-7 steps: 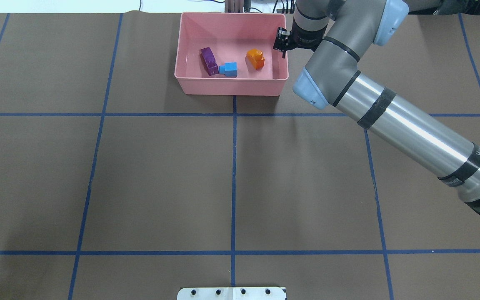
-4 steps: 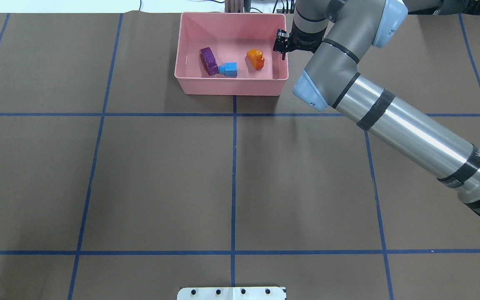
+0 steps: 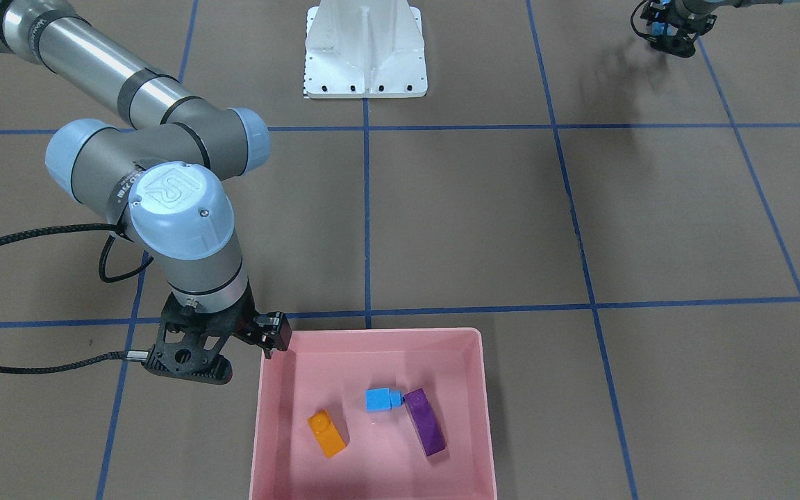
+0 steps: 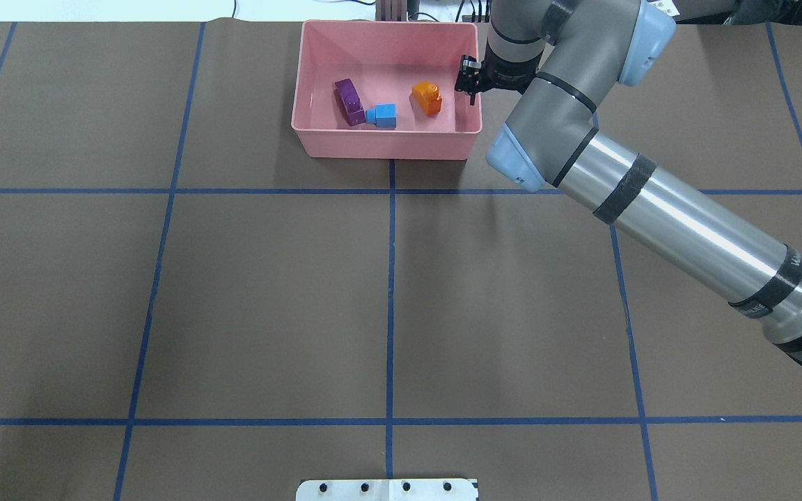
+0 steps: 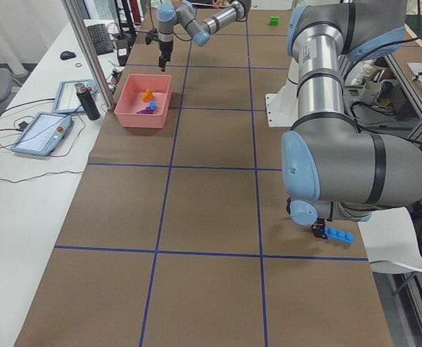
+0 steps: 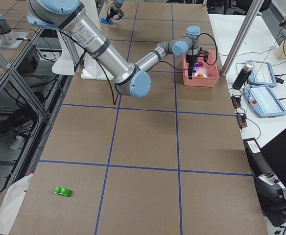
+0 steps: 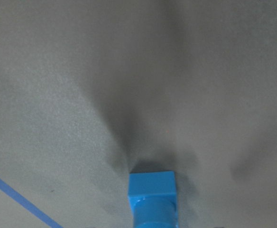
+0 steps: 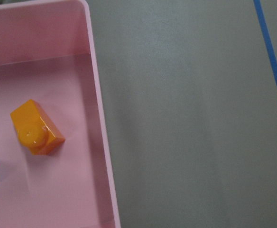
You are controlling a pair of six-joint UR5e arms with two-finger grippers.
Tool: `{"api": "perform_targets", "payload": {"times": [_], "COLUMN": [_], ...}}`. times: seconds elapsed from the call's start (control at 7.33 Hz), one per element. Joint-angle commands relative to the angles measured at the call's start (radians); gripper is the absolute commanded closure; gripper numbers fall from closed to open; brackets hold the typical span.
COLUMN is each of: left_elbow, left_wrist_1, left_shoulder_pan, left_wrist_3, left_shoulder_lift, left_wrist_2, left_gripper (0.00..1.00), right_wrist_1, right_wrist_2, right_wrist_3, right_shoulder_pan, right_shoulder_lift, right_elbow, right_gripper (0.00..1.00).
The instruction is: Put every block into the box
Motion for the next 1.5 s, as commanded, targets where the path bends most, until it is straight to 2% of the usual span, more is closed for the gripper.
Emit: {"api": "perform_targets", "payload": {"times": [0.0,0.55,0.82,1.09,1.36], "left_elbow": [0.004,0.035,0.035,0.035,0.035], "left_wrist_1": [0.002,0.004,0.007,0.007,0.007], "left_shoulder_pan": [0.007,0.012,0.017,0.018,0.027], "left_wrist_3": [-0.001,-0.004,-0.004,-0.004,-0.004], "left_shoulder_lift": [-0.003,-0.038,-0.041,-0.040,-0.038], "left_wrist_2": [-0.002,-0.002,0.000,0.000,0.000], "left_gripper": [0.10,0.04,0.07,0.17,0.17], "right_wrist_1": [-0.001,0.000,0.000,0.000,0.000], "right_wrist_2": [-0.004,-0.007,-0.007,-0.007,-0.007], "right_wrist_3": [-0.002,-0.002,-0.002,-0.002,0.000], "right_shoulder_pan": [-0.003,-0.006,-0.006,-0.006,-0.006], "right_shoulder_lift": [-0.002,-0.002,-0.002,-0.005,-0.005], "right_elbow": [0.000,-0.002,-0.002,-0.002,0.000], "right_gripper": [0.00,0.00,0.00,0.00,0.00]}}
